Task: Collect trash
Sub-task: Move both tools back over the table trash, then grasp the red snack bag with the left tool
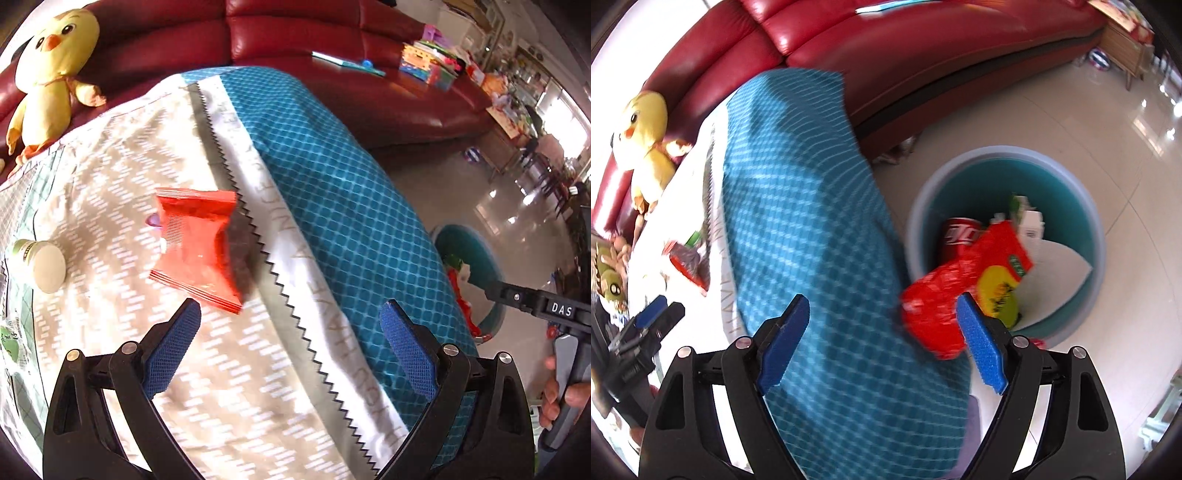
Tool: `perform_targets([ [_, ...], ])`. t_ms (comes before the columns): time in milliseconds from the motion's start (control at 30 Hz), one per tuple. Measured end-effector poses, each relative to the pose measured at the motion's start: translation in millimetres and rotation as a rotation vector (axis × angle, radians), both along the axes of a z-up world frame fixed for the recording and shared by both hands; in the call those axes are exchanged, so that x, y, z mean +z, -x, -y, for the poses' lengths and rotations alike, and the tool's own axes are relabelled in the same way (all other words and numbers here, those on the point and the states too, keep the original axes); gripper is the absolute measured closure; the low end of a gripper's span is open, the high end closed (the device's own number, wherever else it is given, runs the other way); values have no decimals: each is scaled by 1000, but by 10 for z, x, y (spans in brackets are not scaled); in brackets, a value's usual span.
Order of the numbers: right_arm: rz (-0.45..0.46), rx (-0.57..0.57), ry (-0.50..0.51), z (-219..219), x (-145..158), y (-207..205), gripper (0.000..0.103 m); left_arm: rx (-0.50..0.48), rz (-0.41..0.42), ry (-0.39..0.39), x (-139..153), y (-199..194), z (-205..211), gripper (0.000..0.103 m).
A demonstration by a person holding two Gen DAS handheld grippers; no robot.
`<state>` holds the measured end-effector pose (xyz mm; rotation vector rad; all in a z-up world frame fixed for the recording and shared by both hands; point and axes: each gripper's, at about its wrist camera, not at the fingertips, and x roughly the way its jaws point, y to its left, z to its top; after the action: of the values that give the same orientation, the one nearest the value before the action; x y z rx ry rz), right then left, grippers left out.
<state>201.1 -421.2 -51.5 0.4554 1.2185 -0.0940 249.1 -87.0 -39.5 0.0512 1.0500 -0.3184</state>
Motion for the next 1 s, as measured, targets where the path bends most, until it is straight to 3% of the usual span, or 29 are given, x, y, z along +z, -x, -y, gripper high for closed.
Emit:
perform_targets([
  [267,-21,100,18,-527,33,-333,25,58,4,-6,-87,-352,-340,5],
  [633,-57,118,25,-688,-46,-598,25,56,-25,24,-335,-606,-389,6],
  [667,-59,121,24,-698,-58,-622,25,57,-23,30,-340,-622,-394,9],
  [733,-62,128,23,-737,-77,-667,25,51,-29,37,-360,-629,-416,28],
  [767,-63,133,22,-767,-80,-689,25,46,-40,44,-374,-629,-432,49],
  [800,-64,141,19,-803,-87,-712,25,42,-52,50,-388,-626,-448,60],
  [867,-60,166,17,-912,-77,-768,25,37,-46,46,-381,-571,-509,69],
  [1000,-44,228,2,-1199,-39,-898,25,49,-48,67,-301,-430,-758,71],
])
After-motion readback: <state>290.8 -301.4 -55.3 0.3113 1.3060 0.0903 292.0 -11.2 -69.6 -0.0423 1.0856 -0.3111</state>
